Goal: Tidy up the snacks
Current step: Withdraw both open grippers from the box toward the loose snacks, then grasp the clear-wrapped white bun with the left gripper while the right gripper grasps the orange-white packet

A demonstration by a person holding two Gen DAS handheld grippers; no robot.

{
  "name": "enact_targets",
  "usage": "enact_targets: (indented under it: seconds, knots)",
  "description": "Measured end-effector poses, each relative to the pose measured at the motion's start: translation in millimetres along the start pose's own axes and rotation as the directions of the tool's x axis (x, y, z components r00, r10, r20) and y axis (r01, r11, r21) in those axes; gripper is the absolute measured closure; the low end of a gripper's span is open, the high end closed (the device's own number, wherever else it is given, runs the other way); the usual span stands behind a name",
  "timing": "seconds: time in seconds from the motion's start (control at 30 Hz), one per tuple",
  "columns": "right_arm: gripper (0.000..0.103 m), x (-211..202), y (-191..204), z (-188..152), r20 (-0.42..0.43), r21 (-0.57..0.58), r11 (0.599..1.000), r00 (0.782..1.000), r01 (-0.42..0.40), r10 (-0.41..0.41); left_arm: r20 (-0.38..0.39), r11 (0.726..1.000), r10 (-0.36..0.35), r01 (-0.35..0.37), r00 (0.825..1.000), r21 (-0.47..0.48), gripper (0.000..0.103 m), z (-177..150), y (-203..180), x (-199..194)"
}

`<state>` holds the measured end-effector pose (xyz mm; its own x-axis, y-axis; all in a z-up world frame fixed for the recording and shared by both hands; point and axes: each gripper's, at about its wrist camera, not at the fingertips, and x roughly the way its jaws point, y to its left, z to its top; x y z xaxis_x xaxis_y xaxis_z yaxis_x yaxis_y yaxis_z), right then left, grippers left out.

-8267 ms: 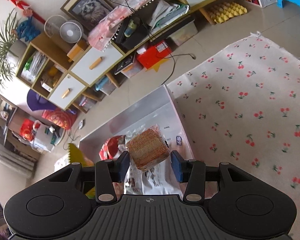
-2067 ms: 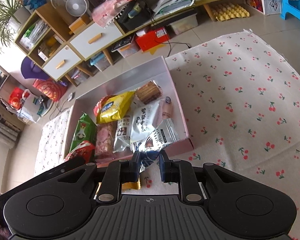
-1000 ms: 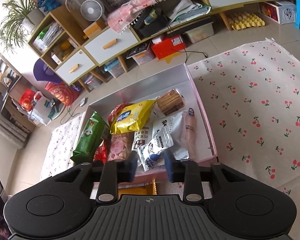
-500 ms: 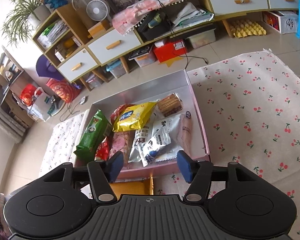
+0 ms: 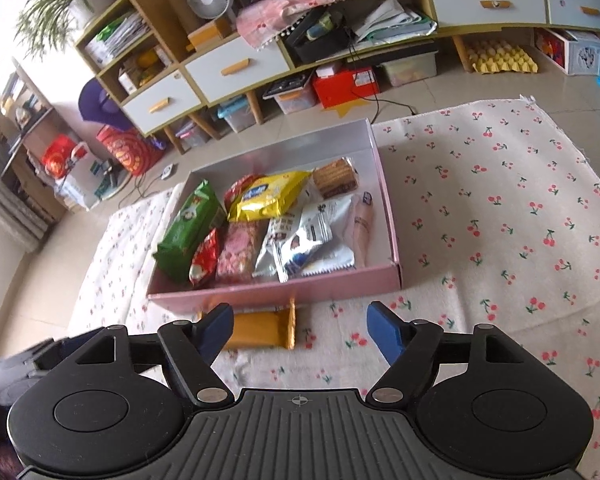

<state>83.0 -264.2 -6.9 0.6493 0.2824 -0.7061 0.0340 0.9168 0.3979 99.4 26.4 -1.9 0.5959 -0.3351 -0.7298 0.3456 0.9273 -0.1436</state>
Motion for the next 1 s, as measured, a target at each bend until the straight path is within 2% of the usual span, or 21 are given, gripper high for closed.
enact_targets:
  seconds: [0.2, 0.37, 0.5, 0.83, 0.93, 1.0]
  knots:
    - [0.027, -13, -6, -10, -0.006, -0.072, 0.997, 1.0, -0.003, 0.003, -0.013, 1.0, 0.009, -0.009, 1.0, 0.028, 0.003, -14, 9, -7]
    - [0.026, -18, -16, -21, -0.035, -0.089, 0.996, 0.999, -0.001, -0.002, -0.027, 0.999, 0.021, -0.02, 0.999, 0.038, 0.001, -28, 17, -12]
    - [0.024, -19, -17, -32, -0.064, -0.151, 0.988, 0.997, 0.028, -0.038, -0.048, 0.998, 0.016, -0.013, 0.999, 0.069, 0.001, -40, 16, -12]
    - [0.024, -28, -28, -59, -0.195, -0.216, 0.976, 0.979, 0.012, -0.055, -0.102, 0.995, -0.025, 0.035, 0.994, 0.097, 0.001, -60, -2, -9]
    - [0.024, -36, -33, -65, -0.221, -0.257, 0.966, 0.975, -0.032, -0.027, -0.113, 0.992, -0.05, 0.062, 0.992, 0.106, 0.001, -66, -11, -7]
    - [0.024, -42, -30, -73, -0.22, -0.346, 0.936, 0.975, -0.068, -0.01, -0.123, 0.99, -0.067, 0.081, 0.99, 0.112, 0.001, -70, -17, -6]
